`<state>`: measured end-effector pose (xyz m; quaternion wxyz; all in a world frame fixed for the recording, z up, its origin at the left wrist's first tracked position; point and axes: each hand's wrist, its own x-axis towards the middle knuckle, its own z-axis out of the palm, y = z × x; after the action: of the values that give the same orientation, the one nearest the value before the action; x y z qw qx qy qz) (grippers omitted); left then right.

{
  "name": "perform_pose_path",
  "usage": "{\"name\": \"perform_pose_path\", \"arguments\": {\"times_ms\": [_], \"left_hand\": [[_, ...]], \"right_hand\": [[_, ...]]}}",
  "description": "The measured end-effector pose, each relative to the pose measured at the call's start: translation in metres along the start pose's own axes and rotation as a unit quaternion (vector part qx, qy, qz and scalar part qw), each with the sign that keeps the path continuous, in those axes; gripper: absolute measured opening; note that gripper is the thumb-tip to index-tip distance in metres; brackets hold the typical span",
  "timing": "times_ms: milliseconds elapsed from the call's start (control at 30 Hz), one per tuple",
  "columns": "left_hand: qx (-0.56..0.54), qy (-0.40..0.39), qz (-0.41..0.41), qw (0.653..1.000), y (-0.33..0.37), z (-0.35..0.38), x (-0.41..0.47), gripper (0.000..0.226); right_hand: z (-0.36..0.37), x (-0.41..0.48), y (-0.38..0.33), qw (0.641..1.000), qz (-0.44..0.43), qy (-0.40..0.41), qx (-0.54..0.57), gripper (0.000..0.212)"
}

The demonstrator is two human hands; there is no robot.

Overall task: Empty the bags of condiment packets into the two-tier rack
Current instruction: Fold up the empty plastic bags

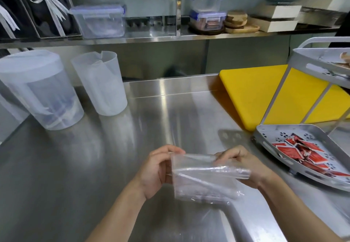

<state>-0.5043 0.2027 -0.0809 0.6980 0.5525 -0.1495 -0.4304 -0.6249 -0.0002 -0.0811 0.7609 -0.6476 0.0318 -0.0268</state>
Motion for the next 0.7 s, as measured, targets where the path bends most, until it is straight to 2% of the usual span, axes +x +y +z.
{"name": "perform_pose_path", "arguments": {"times_ms": [67,133,200,233,333,400,433,533,633,700], "left_hand": [[-0.012,-0.031,-0.064,0.997,0.0,-0.002,-0.002,0.033],[0.045,-0.047,-0.123,0.99,-0.003,0.0,-0.002,0.051],[0.134,-0.045,-0.161,0.977,-0.012,0.007,-0.002,0.074],[0.155,-0.038,-0.163,0.974,-0.016,0.012,-0.001,0.077],[0.126,0.019,-0.138,0.982,-0.026,0.026,0.009,0.069],[0.104,0.06,-0.11,0.987,-0.03,0.035,0.018,0.058],[0.101,0.074,-0.091,0.988,-0.034,0.041,0.022,0.051],[0.117,0.094,-0.049,0.987,-0.046,0.062,0.027,0.035],[0.138,0.081,-0.031,0.987,-0.062,0.088,0.03,0.029],[0.149,0.068,-0.028,0.986,-0.072,0.11,0.033,0.028]], "right_hand": [[-0.008,-0.003,0.0,0.996,0.0,0.006,-0.087,0.038],[-0.013,-0.007,0.0,0.986,0.02,0.011,-0.164,0.061],[-0.015,-0.011,0.005,0.978,0.04,0.038,-0.203,0.064],[-0.015,-0.014,0.008,0.975,0.049,0.078,-0.201,0.064],[-0.022,-0.028,0.015,0.973,0.057,0.211,-0.072,0.053],[-0.027,-0.043,0.02,0.963,0.074,0.247,0.073,0.029],[-0.029,-0.052,0.025,0.955,0.088,0.255,0.126,0.025],[-0.034,-0.084,0.041,0.947,0.135,0.244,0.157,0.057],[-0.04,-0.115,0.045,0.954,0.165,0.222,0.113,0.091],[-0.049,-0.134,0.045,0.945,0.178,0.263,0.072,0.09]]}}
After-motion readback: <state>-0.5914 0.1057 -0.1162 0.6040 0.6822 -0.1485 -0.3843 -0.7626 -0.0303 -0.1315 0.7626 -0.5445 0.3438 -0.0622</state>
